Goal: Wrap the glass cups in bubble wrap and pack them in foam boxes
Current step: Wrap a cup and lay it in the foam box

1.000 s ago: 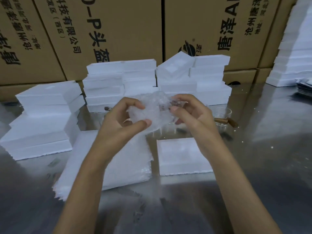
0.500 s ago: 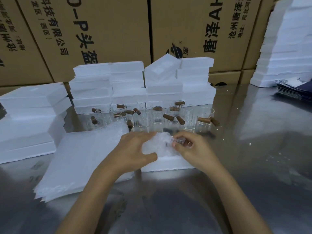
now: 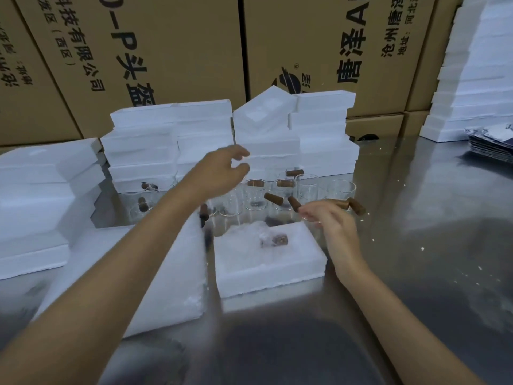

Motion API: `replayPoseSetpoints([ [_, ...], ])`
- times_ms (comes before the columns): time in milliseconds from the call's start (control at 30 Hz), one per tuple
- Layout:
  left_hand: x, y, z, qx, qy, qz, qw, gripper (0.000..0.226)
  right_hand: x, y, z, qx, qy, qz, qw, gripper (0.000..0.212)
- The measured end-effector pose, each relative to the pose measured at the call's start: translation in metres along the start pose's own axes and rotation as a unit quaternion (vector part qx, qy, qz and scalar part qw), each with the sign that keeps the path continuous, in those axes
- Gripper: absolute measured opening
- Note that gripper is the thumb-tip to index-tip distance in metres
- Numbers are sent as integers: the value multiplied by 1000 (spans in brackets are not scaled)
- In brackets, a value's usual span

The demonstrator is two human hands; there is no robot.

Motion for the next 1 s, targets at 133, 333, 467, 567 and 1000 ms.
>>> replayPoseSetpoints([
  [133, -16, 5, 78, 10, 26, 35, 999, 42, 13, 24, 10, -74, 89, 17, 993, 22],
  [333, -42, -17, 164, 83, -3, 92, 992, 48, 7, 33, 9, -73, 35, -15, 997, 28],
  [467, -57, -35, 186, 72, 118, 28, 990, 22, 9, 34, 13, -70, 10, -44, 996, 29],
  [567, -58, -37, 184, 77, 160, -27, 984, 13, 10, 33, 13, -66, 2, -53, 996, 26],
  [1000, 11, -15, 79, 42, 133, -53, 989, 16, 13, 28, 13, -63, 34, -33, 997, 30],
])
Point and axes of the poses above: each hand's wrist, its own z-axis towards the middle knuckle, its own x-axis out of the back of the hand, y = z × x, the point moved 2 cm from there along z, towards the middle knuckle, and after that the axes turned 12 degrees about x, right-handed, at the moved point
